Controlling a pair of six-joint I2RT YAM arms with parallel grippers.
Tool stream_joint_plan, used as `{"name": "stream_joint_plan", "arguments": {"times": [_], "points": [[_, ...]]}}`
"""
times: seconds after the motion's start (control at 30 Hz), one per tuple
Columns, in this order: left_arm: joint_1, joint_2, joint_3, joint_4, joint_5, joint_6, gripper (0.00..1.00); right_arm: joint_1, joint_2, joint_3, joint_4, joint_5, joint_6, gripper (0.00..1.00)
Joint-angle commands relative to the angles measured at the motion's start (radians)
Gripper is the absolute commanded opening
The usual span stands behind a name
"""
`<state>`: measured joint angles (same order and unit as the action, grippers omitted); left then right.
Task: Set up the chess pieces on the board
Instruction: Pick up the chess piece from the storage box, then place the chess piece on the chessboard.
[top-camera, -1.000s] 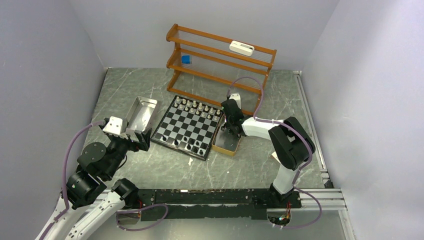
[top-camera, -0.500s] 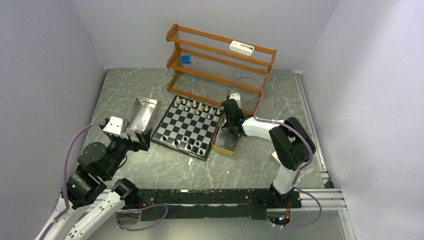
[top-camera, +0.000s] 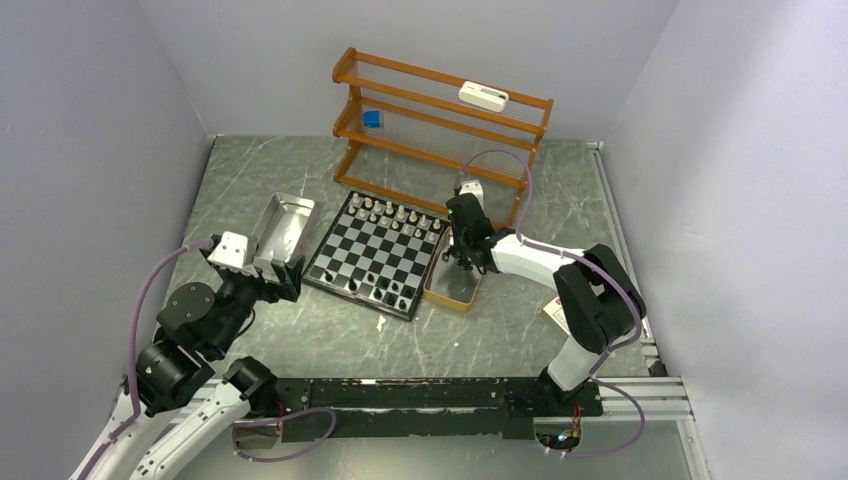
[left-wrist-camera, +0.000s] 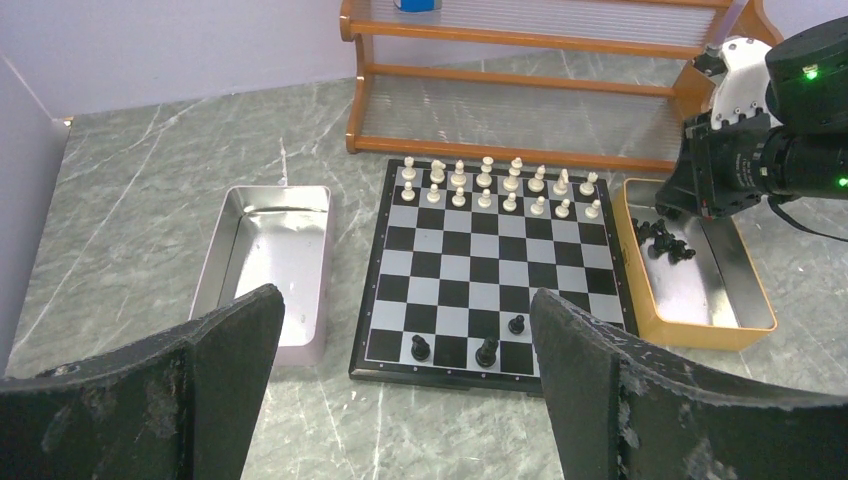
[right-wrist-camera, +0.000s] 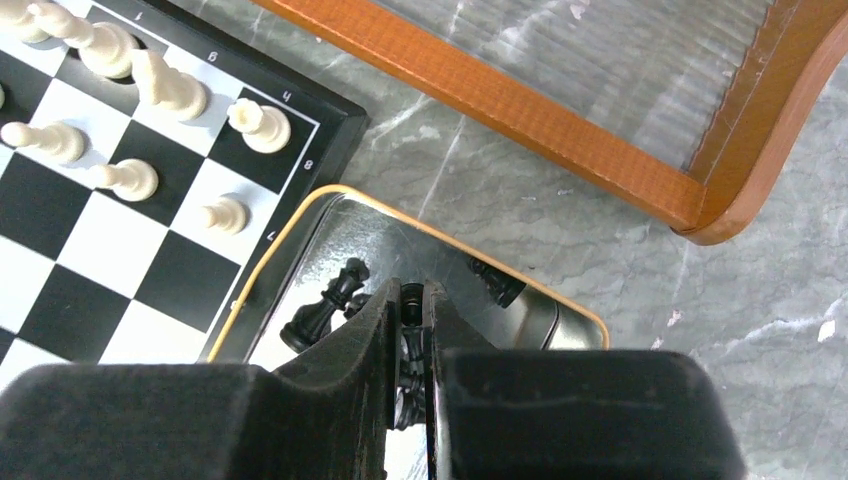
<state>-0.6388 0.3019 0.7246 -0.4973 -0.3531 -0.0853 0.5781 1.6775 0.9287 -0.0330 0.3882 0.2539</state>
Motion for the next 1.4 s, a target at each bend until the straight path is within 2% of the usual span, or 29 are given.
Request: {"name": "stream_joint_plan", "arguments": {"times": [0.0,0.27,0.43,0.9,1.37], "points": [[-0.005,0.005,-0.004,0.028,0.014,0.009,0.98,0.015,-0.066,0.002,-0.038,-0.014,0.007,0.11],[-0.005,-0.001,-0.003,0.028,0.009,0.007,0.98,0.094,-0.137,0.058,-0.108,-0.022,0.018,0.11],[-0.005,-0.008,-0.004,0.028,0.008,0.006,0.98,0.186,-0.126,0.125,-0.123,-0.002,0.029,0.11],[-0.005,-0.024,-0.004,0.028,0.012,0.006,0.98,0.425,0.088,0.347,-0.094,-0.002,0.037,0.12],[-0.005,-0.031,-0.005,0.031,0.013,0.008,0.97,0.509,0.265,0.438,-0.059,0.021,0.011,0.13]]}}
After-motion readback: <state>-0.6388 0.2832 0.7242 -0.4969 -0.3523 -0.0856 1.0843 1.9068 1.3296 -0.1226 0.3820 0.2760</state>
